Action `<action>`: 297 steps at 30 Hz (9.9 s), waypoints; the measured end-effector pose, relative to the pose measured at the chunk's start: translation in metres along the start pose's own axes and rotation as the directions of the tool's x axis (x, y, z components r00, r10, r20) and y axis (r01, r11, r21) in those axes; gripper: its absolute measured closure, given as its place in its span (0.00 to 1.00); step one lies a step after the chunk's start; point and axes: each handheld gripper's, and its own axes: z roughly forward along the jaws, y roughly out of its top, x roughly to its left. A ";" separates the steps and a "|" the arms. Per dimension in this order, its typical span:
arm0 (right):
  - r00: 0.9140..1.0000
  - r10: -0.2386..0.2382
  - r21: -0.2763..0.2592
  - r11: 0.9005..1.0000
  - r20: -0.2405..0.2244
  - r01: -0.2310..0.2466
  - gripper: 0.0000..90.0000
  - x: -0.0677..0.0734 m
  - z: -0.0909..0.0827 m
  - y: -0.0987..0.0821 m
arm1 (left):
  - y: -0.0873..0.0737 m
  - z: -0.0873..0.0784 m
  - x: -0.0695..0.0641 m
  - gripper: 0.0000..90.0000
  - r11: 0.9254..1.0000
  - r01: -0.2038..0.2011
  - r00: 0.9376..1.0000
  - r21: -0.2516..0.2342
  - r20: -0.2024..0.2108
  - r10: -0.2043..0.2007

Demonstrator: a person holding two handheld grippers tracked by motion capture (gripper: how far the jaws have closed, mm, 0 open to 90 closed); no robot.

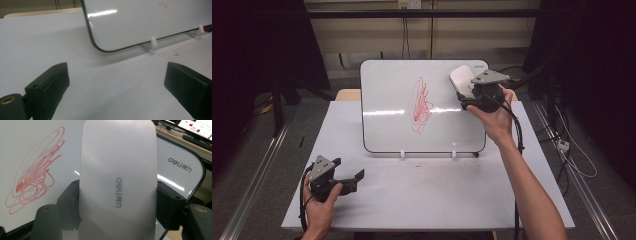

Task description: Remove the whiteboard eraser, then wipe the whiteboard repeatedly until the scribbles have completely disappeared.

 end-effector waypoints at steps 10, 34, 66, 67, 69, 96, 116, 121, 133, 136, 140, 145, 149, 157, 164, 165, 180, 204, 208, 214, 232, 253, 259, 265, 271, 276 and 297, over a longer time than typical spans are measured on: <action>1.000 -0.014 -0.033 0.999 -0.026 0.013 0.35 0.017 -0.002 -0.001 | 0.001 -0.001 -0.001 0.07 1.000 0.001 1.000 -0.004 -0.001 -0.001; 0.992 -0.113 -0.052 0.993 -0.054 0.110 0.35 0.055 0.021 0.026 | 0.000 -0.001 0.002 0.07 1.000 0.004 1.000 -0.002 0.003 -0.004; 0.984 -0.170 0.014 0.986 0.056 0.169 0.35 0.059 0.061 0.050 | 0.001 -0.003 0.002 0.07 1.000 0.000 1.000 -0.009 0.011 0.000; 0.984 -0.170 0.014 0.986 0.056 0.169 0.35 0.059 0.061 0.050 | 0.001 -0.003 0.002 0.07 1.000 0.004 1.000 -0.010 0.012 -0.003; 0.984 -0.164 0.035 0.986 0.063 0.162 0.35 0.059 0.065 0.049 | 0.002 -0.003 0.003 0.07 1.000 0.000 1.000 -0.010 0.011 0.000; 0.964 -0.226 0.082 0.973 0.142 0.216 0.35 0.071 0.075 0.043 | 0.002 -0.003 0.001 0.07 1.000 -0.006 1.000 -0.013 0.013 0.006; 0.958 -0.268 0.082 0.962 0.107 0.260 0.35 0.094 0.078 0.033 | 0.002 -0.002 0.000 0.07 1.000 -0.009 1.000 -0.009 0.013 0.009; 0.955 -0.278 0.080 0.959 0.100 0.271 0.35 0.102 0.078 0.029 | 0.002 -0.002 0.000 0.07 1.000 -0.012 1.000 -0.008 0.013 0.013; 0.946 -0.316 0.085 0.947 0.078 0.310 0.35 0.111 0.076 0.024 | 0.002 -0.002 0.001 0.07 1.000 -0.008 1.000 -0.008 0.011 0.008; 0.944 -0.321 0.087 0.945 0.077 0.314 0.35 0.110 0.077 0.024 | 0.002 -0.003 0.002 0.07 1.000 -0.005 1.000 -0.012 0.008 0.006; 0.952 -0.289 0.078 0.956 0.098 0.282 0.35 0.100 0.076 0.027 | 0.001 -0.003 0.002 0.07 1.000 -0.002 1.000 -0.011 0.009 0.002; 0.956 -0.267 0.079 0.963 0.119 0.259 0.35 0.087 0.074 0.032 | 0.002 -0.004 0.003 0.07 1.000 -0.009 1.000 -0.011 0.007 0.009; 0.960 -0.246 0.075 0.968 0.131 0.238 0.35 0.079 0.073 0.034 | 0.001 -0.004 0.003 0.07 1.000 -0.006 1.000 -0.010 0.007 0.006; 0.963 -0.222 0.072 0.974 0.155 0.213 0.35 0.072 0.072 0.036 | 0.002 -0.005 0.003 0.07 1.000 -0.007 1.000 -0.012 0.005 0.007; 0.962 -0.228 0.071 0.973 0.149 0.220 0.35 0.078 0.073 0.031 | 0.002 -0.004 0.002 0.07 1.000 -0.012 1.000 -0.008 0.007 0.012; 0.962 -0.230 0.070 0.973 0.148 0.221 0.35 0.080 0.073 0.030 | 0.002 -0.003 0.001 0.07 1.000 -0.007 1.000 -0.008 0.006 0.007; 0.954 -0.279 0.062 0.960 0.111 0.274 0.35 0.110 0.076 0.018 | 0.001 -0.003 0.000 0.07 1.000 -0.007 1.000 -0.012 0.008 0.007; 0.947 -0.310 0.074 0.950 0.088 0.304 0.35 0.110 0.071 0.008 | 0.001 -0.002 0.001 0.07 1.000 -0.015 1.000 -0.002 0.008 0.015; 0.952 -0.291 0.072 0.956 0.100 0.285 0.35 0.103 0.070 0.012 | 0.001 -0.003 0.001 0.07 1.000 -0.014 1.000 -0.003 0.002 0.014; 0.960 -0.250 0.070 0.968 0.122 0.243 0.35 0.085 0.069 0.020 | 0.001 -0.003 0.002 0.07 1.000 -0.005 1.000 -0.008 0.000 0.005; 0.964 -0.226 0.062 0.974 0.142 0.219 0.35 0.085 0.070 0.021 | 0.002 -0.003 0.001 0.07 1.000 -0.010 1.000 -0.007 -0.002 0.010; 0.952 -0.296 0.042 0.955 0.075 0.294 0.35 0.137 0.082 0.015 | 0.001 -0.002 0.000 0.07 1.000 -0.013 1.000 -0.005 0.001 0.013; 0.946 -0.318 0.035 0.948 0.058 0.317 0.35 0.153 0.084 0.011 | 0.001 -0.002 0.000 0.07 1.000 -0.013 1.000 -0.001 0.000 0.013; 0.934 -0.354 0.035 0.935 0.033 0.353 0.35 0.173 0.087 0.005 | 0.001 -0.001 -0.001 0.07 1.000 -0.017 1.000 0.000 0.001 0.017; 0.919 -0.395 0.038 0.918 0.013 0.394 0.35 0.190 0.088 -0.001 | 0.001 -0.001 -0.002 0.07 1.000 -0.018 1.000 0.001 0.006 0.018; 0.909 -0.416 0.035 0.909 0.001 0.415 0.35 0.201 0.088 -0.006 | 0.001 -0.001 -0.001 0.07 1.000 -0.016 1.000 0.002 0.004 0.016; 0.949 -0.308 0.031 0.951 0.060 0.307 0.35 0.140 0.081 0.010 | 0.000 -0.003 0.000 0.07 1.000 -0.013 1.000 -0.003 -0.001 0.013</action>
